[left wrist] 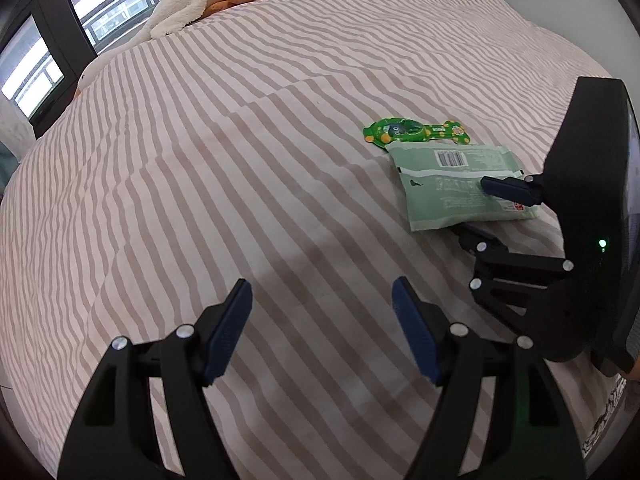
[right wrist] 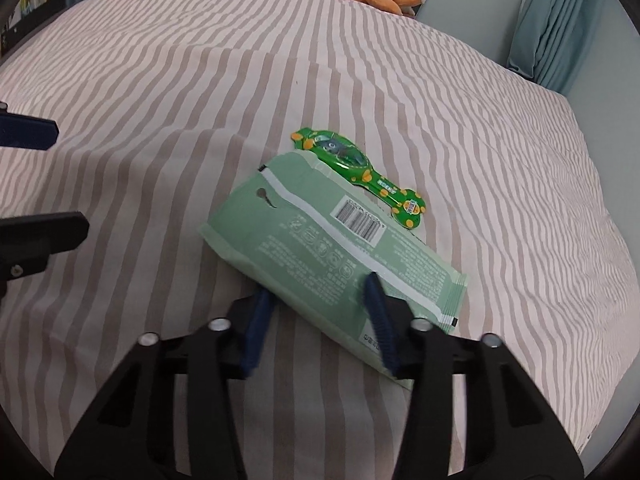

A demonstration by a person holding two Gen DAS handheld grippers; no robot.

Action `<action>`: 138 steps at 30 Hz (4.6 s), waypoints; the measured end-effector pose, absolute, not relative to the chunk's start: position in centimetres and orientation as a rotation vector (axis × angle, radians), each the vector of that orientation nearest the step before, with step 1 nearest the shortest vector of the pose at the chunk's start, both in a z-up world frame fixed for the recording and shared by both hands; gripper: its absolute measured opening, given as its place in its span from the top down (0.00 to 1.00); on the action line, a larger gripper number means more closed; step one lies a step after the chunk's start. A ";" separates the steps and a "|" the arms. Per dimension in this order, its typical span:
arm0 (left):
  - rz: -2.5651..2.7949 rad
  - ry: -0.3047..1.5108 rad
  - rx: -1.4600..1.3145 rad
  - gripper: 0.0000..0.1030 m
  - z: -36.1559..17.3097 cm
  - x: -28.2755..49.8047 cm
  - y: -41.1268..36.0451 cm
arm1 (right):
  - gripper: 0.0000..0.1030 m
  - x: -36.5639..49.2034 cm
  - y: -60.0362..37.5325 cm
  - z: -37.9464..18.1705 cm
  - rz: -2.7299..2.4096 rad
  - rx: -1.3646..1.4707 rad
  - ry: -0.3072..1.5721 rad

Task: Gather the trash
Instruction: 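Grasp the green wet-wipes packet edge with the right tool and lift it, then grasp the green toy with the left tool while the right tool holds the wipes packet, then carry the green toy and wipes packet over the grey bin and open both tools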

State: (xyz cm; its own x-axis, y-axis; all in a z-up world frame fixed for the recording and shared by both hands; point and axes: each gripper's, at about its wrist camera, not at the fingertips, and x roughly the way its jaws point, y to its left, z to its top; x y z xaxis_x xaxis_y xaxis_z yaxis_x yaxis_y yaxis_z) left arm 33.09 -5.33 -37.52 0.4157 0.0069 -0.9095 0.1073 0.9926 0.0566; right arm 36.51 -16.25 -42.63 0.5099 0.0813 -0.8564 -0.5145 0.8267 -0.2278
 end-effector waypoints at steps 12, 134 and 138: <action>-0.093 1.110 0.117 0.30 -37.1 34.9 -6.4 | 0.87 37.8 -17.6 -38.5 0.367 -0.375 0.922; -0.945 1.213 0.467 0.85 -41.0 -5.4 -42.7 | 0.95 -17.2 -50.5 -42.2 -0.309 0.406 1.230; -0.931 1.270 0.490 0.85 -45.9 -6.7 -44.6 | 0.94 -17.6 -52.6 -46.8 -0.310 0.434 1.258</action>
State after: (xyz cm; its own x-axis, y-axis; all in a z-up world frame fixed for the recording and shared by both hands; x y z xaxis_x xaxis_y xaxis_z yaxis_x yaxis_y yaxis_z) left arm -6.71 -44.57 -45.91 0.0165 -0.3162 -0.9485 0.8095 0.5611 -0.1729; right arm -17.61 -52.61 -46.76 0.2831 0.0111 -0.9590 0.4553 0.8785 0.1445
